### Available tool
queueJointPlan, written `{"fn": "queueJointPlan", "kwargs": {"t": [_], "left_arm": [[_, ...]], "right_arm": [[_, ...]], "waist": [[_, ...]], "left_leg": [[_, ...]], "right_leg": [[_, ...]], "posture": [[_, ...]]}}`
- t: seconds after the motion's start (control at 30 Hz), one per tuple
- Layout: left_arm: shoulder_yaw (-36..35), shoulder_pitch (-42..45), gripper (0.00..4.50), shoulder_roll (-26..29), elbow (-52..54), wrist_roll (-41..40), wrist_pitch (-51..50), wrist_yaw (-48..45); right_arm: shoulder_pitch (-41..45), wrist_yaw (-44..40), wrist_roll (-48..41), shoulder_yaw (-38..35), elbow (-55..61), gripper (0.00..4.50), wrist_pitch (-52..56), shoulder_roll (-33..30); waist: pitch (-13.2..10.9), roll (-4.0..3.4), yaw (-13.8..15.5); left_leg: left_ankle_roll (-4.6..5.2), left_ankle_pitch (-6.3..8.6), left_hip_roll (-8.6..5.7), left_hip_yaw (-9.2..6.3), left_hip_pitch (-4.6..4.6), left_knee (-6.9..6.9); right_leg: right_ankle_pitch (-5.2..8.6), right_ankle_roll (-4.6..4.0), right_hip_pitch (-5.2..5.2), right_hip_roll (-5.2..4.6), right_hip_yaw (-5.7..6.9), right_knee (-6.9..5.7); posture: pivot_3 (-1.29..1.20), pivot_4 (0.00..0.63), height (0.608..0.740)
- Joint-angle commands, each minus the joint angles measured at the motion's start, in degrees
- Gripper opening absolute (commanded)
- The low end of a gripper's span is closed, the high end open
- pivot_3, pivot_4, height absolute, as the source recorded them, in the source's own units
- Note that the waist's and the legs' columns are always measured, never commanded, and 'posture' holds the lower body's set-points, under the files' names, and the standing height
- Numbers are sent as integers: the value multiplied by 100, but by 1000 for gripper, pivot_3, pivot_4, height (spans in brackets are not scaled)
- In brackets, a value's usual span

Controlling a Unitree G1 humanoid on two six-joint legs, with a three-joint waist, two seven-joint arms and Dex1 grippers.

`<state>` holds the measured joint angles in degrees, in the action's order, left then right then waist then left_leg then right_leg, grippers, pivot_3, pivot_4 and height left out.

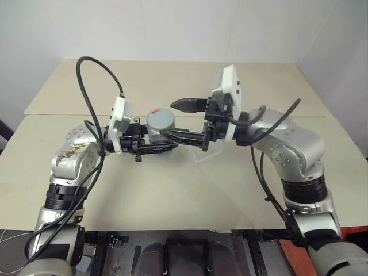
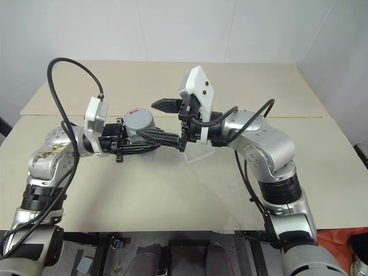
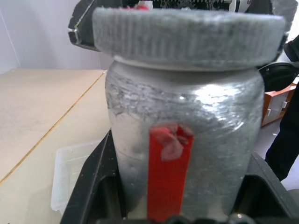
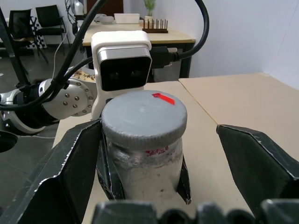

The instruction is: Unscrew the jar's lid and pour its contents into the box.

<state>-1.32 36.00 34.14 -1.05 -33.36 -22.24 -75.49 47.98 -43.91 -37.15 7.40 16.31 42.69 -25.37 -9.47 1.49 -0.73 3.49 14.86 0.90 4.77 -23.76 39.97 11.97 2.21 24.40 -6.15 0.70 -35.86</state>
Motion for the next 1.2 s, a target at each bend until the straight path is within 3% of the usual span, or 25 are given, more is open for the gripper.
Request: {"fn": "queueJointPlan", "kwargs": {"t": [0.03,0.63,0.8,1.2], "left_arm": [[-24,10,1985,47,236,-122,103,-205],[-29,36,1985,-4,107,-16,231,-176],[-2,69,1985,-54,45,26,268,-169],[65,83,1985,-134,76,58,316,-155]], "right_arm": [[-6,182,78,-614,-126,4456,-175,-182],[-365,-443,-308,-778,414,4456,-29,-575],[-295,-289,-529,-683,630,4456,102,-360],[137,138,-86,8,380,4456,98,249]], "waist": [[0,0,3],[0,0,8],[0,0,2],[0,0,8]], "left_leg": [[0,0,0,0,0,0],[3,1,0,1,0,-2],[2,1,1,0,0,-1],[1,1,0,0,0,0]], "right_leg": [[0,0,0,0,0,0],[0,0,-1,-1,-1,3],[0,0,-1,-1,-1,2],[0,0,0,-1,0,0]], "posture": [[0,150,740],[0,150,740],[0,150,740],[0,150,740]]}}
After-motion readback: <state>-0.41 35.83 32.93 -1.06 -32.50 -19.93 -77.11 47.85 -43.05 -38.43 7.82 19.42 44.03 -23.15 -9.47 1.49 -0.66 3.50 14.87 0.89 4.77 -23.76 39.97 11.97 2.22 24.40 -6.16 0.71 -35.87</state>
